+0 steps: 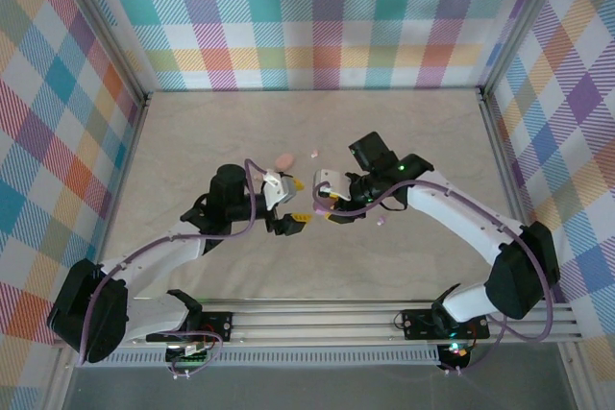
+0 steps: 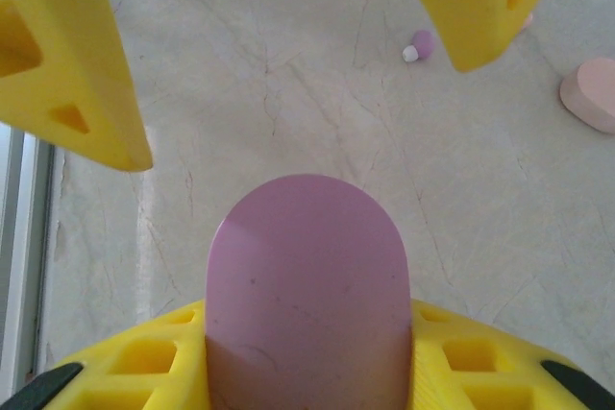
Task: Insert wireless bluetooth earbuds into charging case
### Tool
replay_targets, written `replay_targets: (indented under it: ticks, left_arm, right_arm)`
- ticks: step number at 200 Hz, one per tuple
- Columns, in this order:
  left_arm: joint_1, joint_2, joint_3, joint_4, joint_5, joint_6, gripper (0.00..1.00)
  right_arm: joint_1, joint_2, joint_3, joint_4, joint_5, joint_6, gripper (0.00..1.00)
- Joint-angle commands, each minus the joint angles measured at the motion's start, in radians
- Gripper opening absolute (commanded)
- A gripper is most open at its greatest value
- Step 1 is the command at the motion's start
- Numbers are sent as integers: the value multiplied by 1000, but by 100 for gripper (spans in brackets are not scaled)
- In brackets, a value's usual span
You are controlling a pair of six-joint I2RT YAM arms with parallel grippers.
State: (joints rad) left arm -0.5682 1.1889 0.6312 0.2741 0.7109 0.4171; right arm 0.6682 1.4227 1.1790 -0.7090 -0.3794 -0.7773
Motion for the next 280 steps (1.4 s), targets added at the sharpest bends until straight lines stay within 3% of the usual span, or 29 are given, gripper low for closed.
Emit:
replay_targets:
  ticks: [1, 143, 242, 280]
  left_arm:
    - [-30, 13, 50, -38, 58, 36, 77]
    - [-65, 135, 96, 42, 95, 5, 67]
    - [-75, 159, 101, 68, 117, -10, 71]
    - [-76, 169, 111, 71, 136, -19, 58]
  right_arm:
    - [-2, -32, 8, -44, -31, -31, 30]
    - [-3, -58, 29, -75, -33, -68, 29]
    - [-1, -73, 32, -53, -56, -79, 28]
    - [-1, -71, 27, -51, -65, -78, 28]
